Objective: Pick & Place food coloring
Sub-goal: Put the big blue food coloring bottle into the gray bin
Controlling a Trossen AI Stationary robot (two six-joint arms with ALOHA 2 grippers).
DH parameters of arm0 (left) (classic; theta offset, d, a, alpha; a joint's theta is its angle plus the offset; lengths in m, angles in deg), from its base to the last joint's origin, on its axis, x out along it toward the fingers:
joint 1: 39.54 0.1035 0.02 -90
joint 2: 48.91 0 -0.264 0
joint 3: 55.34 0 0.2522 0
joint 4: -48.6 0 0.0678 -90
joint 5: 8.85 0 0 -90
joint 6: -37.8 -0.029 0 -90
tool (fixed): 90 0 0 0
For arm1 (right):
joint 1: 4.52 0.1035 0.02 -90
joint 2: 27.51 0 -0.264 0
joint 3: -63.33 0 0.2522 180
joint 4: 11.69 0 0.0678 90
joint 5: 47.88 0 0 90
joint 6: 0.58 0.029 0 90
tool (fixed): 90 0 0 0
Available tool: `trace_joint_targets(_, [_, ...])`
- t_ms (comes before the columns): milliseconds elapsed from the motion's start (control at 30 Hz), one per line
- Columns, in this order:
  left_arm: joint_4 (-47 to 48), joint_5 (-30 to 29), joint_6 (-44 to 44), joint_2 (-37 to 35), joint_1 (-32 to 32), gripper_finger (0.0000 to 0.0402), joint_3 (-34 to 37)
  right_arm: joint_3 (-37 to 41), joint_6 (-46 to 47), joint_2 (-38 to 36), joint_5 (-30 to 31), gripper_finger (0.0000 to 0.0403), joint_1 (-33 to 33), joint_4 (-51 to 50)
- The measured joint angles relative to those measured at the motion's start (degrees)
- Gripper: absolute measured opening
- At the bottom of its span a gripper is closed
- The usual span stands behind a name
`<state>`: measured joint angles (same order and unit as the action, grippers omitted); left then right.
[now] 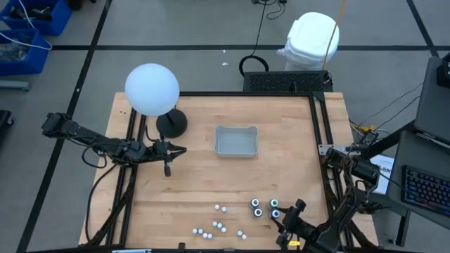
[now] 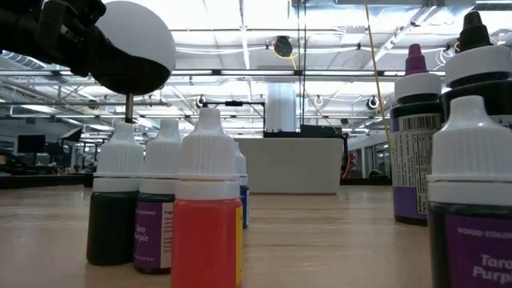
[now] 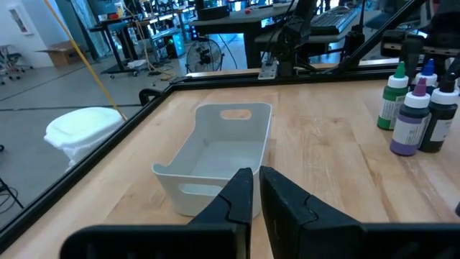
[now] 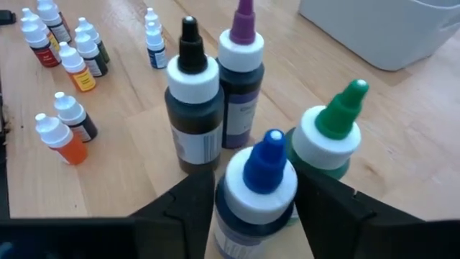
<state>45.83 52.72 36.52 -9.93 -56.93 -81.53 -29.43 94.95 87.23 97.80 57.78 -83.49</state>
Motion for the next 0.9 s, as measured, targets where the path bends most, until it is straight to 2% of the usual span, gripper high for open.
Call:
trace_joint_targets(367, [0.01,0.0,0.0,0.0,0.0,0.0035,0.0,0.0,-1.98,0.0,0.19,0.0116,-0.15,1.96])
trace_joint_targets(667, [0.0,0.0,0.0,0.0,0.0,0.0035,0.0,0.0,-2.39,-2.26,-2.59,0.0112,-0.04,3.53])
trace_joint_targets(900, [0.0,-0.02,0.0,-0.02,0.0,0.0035,0.0,0.02,-14.41,-8.81,-2.22,0.0111,-0.24,9.34])
